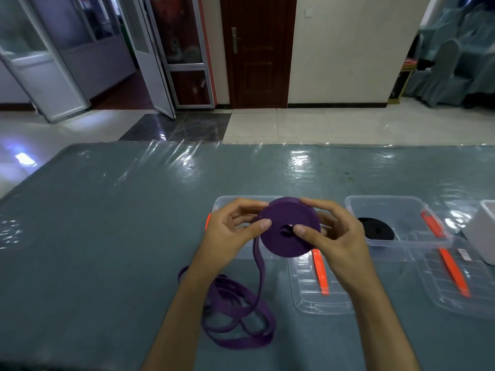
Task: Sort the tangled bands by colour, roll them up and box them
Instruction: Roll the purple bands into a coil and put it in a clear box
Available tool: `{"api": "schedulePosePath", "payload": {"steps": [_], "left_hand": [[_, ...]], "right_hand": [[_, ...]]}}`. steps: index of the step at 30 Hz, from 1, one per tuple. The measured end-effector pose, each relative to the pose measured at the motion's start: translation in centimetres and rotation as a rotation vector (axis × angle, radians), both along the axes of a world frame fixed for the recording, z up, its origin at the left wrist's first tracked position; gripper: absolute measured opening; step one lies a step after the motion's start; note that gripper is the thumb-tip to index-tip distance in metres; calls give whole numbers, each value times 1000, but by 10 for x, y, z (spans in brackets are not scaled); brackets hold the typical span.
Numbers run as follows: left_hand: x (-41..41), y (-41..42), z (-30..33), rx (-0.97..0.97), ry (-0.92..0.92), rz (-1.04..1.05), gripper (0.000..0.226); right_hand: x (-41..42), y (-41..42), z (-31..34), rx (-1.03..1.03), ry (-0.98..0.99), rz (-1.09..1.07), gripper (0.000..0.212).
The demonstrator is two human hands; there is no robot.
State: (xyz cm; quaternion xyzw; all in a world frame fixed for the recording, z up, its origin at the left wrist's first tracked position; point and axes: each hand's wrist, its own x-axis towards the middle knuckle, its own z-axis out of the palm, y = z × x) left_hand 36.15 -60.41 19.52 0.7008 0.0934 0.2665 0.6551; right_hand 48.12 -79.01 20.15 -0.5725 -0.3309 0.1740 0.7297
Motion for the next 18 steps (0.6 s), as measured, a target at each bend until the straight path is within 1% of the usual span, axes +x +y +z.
{"api": "schedulePosePath", "payload": {"steps": [2, 4, 5, 7, 8, 10, 11, 13, 15, 17, 18], "left_hand": [[-1, 5, 2, 25, 24, -64, 39], [0, 9, 5, 32, 3, -66, 37], [1, 10, 6, 50, -6, -29, 33], [5, 11, 3, 95, -2, 69, 24], [6, 12, 0, 86, 5, 98, 21], [8, 14, -4, 15, 17, 52, 20], [8, 16, -5, -4, 31, -14, 26], [6, 18, -4, 23, 52, -115, 41], [4, 20, -5, 77, 31, -71, 47], [3, 20, -7, 48, 16, 17, 50], [2, 21, -10, 25, 16, 33, 49]], "right_hand": [[-2, 4, -4, 42, 46, -52, 41], [-2, 7, -9, 0, 81, -51, 37], [-1, 8, -11, -33, 87, -27, 38], [1, 7, -13, -64, 97, 31, 42], [1, 7, -12, -60, 93, 43, 43], [2, 8, -11, -51, 51, 15, 59], [2, 9, -11, -41, 39, -12, 64], [3, 10, -13, -4, 69, -54, 58], [4, 10, -12, -17, 140, -15, 55], [8, 11, -12, -97, 193, 96, 58], [9, 12, -12, -139, 185, 130, 59]]}}
